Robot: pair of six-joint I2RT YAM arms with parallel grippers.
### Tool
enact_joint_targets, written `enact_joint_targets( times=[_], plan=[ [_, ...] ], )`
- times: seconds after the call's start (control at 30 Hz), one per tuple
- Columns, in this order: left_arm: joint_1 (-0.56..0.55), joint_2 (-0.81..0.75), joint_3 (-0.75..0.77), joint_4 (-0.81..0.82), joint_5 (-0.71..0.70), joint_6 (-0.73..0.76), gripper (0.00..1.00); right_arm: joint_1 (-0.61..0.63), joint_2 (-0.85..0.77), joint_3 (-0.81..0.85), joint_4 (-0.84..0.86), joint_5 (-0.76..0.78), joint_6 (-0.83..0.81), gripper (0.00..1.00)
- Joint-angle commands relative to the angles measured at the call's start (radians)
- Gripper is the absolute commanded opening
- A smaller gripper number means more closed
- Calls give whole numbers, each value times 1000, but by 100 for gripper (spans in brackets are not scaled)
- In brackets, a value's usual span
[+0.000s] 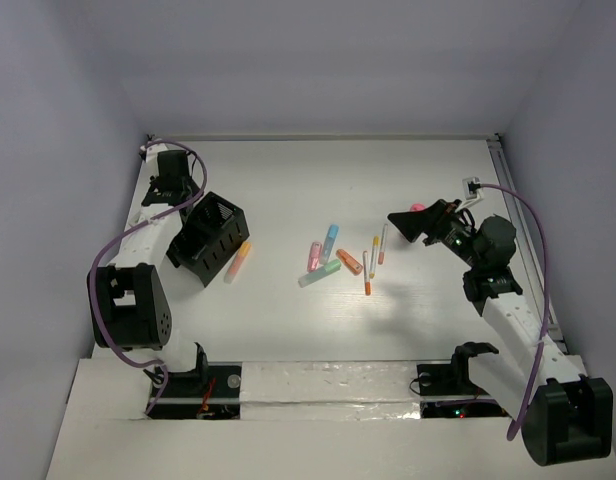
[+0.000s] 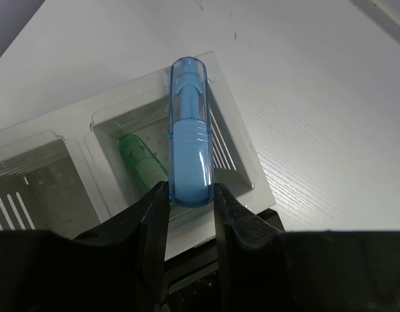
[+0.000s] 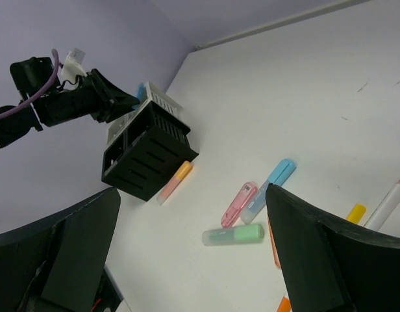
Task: Sort the stationery into containers
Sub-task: Place the stationery in the storage box, then pick up the stationery from the center of the board.
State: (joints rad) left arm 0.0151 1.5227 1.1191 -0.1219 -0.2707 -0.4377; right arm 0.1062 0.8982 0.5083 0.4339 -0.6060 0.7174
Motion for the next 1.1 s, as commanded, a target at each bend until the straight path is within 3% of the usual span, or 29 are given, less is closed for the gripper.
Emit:
enact_joint_targets(
  times=[0.0, 0.2, 0.43, 0.6, 0.7, 0.83, 0.97, 1.07],
  plan=[
    [3, -50, -5, -8, -27, 24, 10, 9, -1, 24, 26, 12, -21, 100],
    [3, -50, -15, -19, -27, 33, 14, 9, -5, 24, 23, 12, -25, 100],
    [3, -81, -22, -7, -35, 42, 41, 9, 5, 26, 26, 12, -22, 100],
    [-10, -180, -44, 37, -42, 59, 44, 9, 10, 27, 31, -3, -19, 100],
    [-84, -269, -61, 83, -53, 85, 45, 9, 8, 26, 26, 11, -26, 100],
    [-275, -335, -76, 116, -16, 96, 44, 9, 22, 27, 28, 11, -26, 100],
    [-588, -285, -103, 106, -35, 47, 44, 18, 25, 29, 23, 20, -32, 100],
    [-687, -239, -200, 204, -32, -24, 43, 18, 24, 32, 8, 29, -42, 100]
  ],
)
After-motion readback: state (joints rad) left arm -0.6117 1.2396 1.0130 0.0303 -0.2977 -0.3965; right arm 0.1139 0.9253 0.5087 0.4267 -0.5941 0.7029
